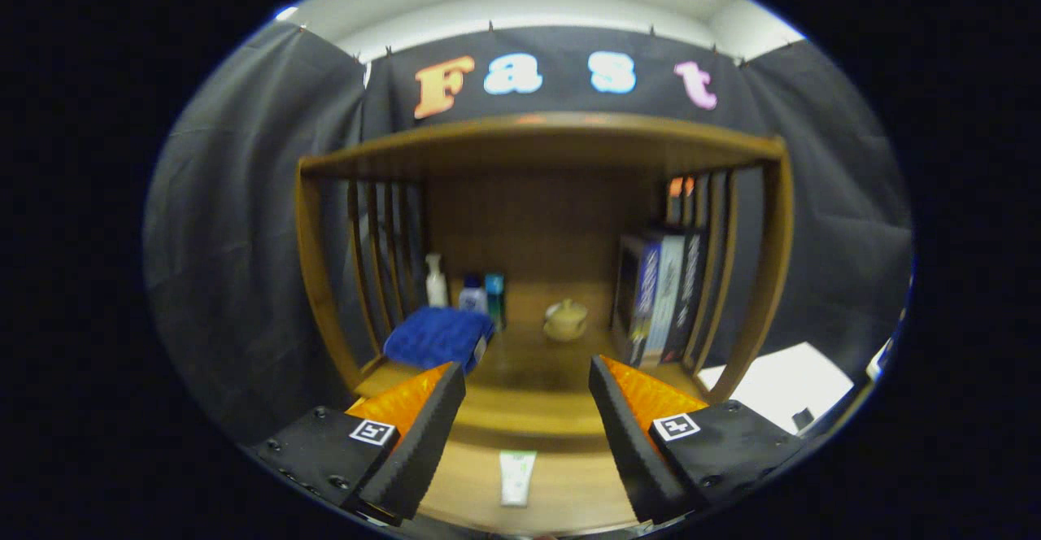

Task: Pull open the drawer, take out the items inside it, and place them on the countertop above the cabinet.

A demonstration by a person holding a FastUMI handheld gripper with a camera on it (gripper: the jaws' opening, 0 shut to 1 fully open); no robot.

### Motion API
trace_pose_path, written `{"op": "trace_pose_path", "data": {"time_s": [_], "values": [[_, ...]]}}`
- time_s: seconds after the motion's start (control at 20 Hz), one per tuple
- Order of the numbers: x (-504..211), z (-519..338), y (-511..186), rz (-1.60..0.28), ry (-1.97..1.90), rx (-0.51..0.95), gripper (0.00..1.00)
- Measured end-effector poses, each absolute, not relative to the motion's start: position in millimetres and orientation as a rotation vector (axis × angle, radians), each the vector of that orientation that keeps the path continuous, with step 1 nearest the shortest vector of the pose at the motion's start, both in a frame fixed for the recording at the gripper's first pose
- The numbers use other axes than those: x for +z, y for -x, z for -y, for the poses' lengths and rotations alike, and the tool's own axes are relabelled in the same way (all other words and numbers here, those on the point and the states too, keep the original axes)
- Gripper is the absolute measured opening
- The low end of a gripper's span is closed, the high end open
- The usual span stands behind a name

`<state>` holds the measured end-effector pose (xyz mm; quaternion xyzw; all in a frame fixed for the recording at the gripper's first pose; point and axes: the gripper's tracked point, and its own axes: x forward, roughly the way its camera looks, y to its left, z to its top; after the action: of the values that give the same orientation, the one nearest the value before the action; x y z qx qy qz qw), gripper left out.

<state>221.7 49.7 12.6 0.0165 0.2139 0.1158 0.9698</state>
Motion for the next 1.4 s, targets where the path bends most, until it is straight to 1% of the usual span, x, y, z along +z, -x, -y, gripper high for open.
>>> {"op": "trace_pose_path", "data": {"time_s": [0.15, 0.45, 0.6, 0.85, 1.15, 1.25, 1.3, 1.4], "values": [[-66, -63, -222, -0.617, -0.062, 0.239, 0.99], [-208, -65, -198, -0.998, 0.104, 0.189, 0.99], [-240, -70, -180, -1.14, 0.138, 0.178, 1.0], [-273, -56, -167, -1.287, 0.147, 0.158, 0.98], [-284, -54, -164, -1.369, 0.133, 0.149, 0.88], [-283, -55, -166, -1.364, 0.128, 0.143, 0.83], [-281, -56, -167, -1.362, 0.131, 0.15, 0.83], [-282, -59, -161, -1.359, 0.139, 0.159, 0.63]]}}
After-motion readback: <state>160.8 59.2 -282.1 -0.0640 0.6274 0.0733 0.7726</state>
